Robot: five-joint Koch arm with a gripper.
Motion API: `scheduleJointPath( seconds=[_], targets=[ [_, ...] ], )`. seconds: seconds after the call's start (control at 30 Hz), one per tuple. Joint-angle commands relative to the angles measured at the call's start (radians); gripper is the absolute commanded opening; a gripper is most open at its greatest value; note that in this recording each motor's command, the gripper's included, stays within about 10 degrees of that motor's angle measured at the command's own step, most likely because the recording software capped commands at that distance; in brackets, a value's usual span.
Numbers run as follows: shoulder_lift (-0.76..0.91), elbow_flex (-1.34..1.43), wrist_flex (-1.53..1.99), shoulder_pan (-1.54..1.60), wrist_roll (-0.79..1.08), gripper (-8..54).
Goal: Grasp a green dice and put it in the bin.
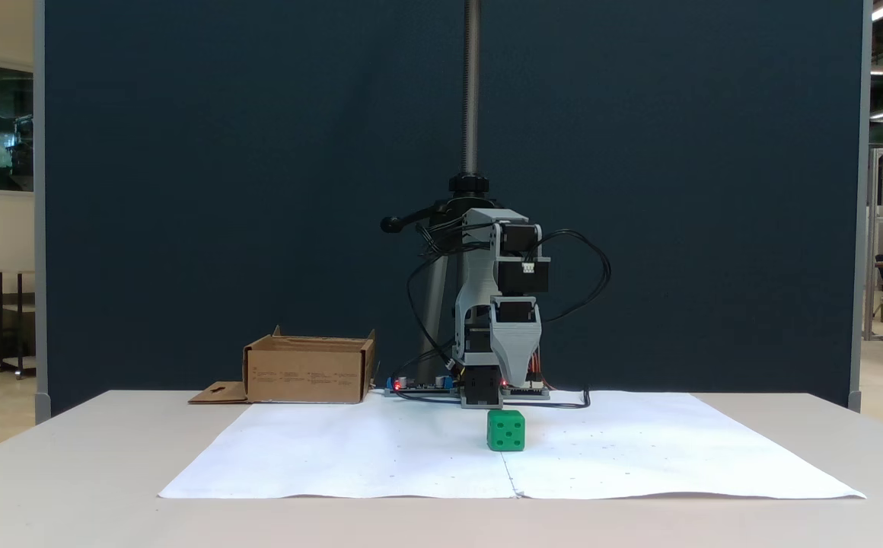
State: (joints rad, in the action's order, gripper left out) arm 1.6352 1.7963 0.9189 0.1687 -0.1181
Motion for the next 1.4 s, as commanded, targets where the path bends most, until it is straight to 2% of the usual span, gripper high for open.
scheduleJointPath(
  seconds=[0.0,0.6,1.37],
  targets=[
    [0.009,-0.064,0.049,0.018,0.052,44.4],
    [-0.129,-0.092,0.006,-0.02,0.052,44.8],
    [-0.08,0.123,-0.307,-0.017,0.052,42.7]
  ],
)
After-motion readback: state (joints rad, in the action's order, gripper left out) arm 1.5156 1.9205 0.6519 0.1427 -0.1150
